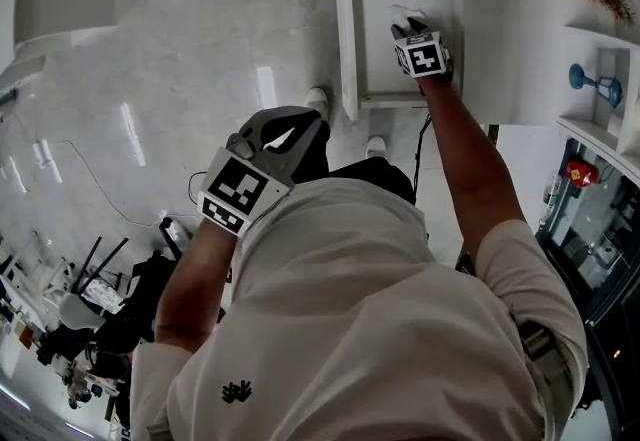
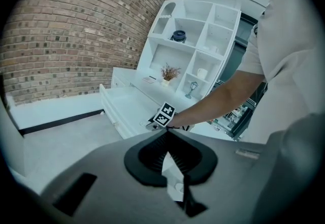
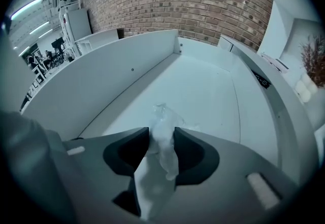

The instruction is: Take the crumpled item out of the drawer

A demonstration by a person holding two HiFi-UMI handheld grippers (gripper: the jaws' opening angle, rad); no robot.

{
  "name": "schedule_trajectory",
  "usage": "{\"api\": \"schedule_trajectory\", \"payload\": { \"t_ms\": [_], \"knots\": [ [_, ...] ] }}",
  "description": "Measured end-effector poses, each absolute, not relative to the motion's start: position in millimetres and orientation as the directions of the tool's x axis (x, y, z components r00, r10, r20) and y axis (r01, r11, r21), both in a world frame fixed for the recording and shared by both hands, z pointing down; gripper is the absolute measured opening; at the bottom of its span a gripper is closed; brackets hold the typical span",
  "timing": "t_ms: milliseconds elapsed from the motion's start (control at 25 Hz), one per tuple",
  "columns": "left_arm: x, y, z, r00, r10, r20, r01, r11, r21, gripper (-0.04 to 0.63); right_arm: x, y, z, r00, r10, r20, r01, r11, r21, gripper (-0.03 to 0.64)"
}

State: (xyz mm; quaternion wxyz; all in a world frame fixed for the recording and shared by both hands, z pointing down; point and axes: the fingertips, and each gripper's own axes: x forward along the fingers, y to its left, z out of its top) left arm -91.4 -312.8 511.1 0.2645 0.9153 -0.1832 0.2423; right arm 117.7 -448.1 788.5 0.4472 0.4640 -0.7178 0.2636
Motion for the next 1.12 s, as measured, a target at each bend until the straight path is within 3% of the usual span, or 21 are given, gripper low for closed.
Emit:
{"api": "schedule_trajectory", "payload": {
  "t_ms": [480,1120],
  "knots": [
    [-89,-305,504,0.829,-0.181,0.529,-0.431,-0.81,0.399,0.006,120,-442,762,-0.18,-0.457,0.871,-0.906,0.422,0.034,0.155],
    [-55,-268,476,0.864,-0.154,0.479,-0.364,-0.849,0.383,0.006,99,-419,651,-0.277,-0.549,0.789,-0.885,0.466,0.013,0.152]
  ]
}}
